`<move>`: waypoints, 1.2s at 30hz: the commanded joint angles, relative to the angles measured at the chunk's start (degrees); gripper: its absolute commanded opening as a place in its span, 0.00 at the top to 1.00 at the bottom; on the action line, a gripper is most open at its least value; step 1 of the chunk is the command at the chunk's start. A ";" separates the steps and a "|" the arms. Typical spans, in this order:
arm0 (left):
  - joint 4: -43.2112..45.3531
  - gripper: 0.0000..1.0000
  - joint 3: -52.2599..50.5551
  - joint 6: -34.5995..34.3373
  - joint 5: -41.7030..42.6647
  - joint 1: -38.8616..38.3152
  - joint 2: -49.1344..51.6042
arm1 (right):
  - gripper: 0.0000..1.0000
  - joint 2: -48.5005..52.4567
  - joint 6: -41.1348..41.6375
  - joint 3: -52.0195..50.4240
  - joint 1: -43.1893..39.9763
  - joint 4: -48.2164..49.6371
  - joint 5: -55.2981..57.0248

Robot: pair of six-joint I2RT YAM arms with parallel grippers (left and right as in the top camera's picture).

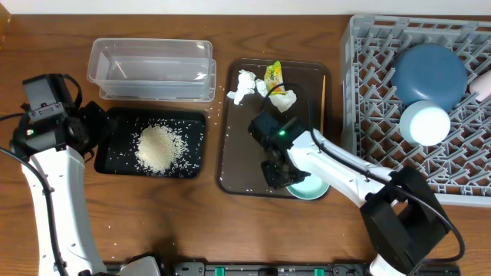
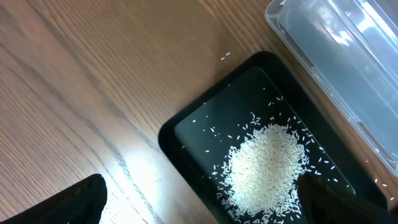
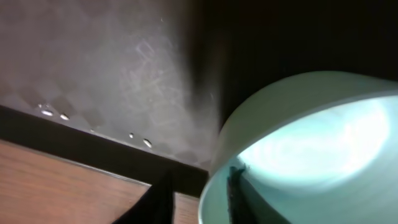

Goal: Sort waste into correct bins and load items into the dishwasher rack
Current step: 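Move the right gripper left to the teal bowl and grasp its rim, then lift the teal bowl and carry it right to the rack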

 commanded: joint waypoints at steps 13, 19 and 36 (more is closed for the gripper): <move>-0.22 0.00 1.16 -0.09 -0.68 0.24 -0.31 | 0.99 -2.80 0.96 13.16 -5.73 -7.87 6.01; -0.22 0.00 1.16 -0.09 -0.66 0.24 -0.31 | 0.99 -10.38 -2.05 21.75 -19.21 -9.44 5.44; -0.22 0.00 1.16 -0.09 -0.68 0.24 -0.31 | 0.99 -20.37 -15.21 16.96 -71.30 6.88 -33.42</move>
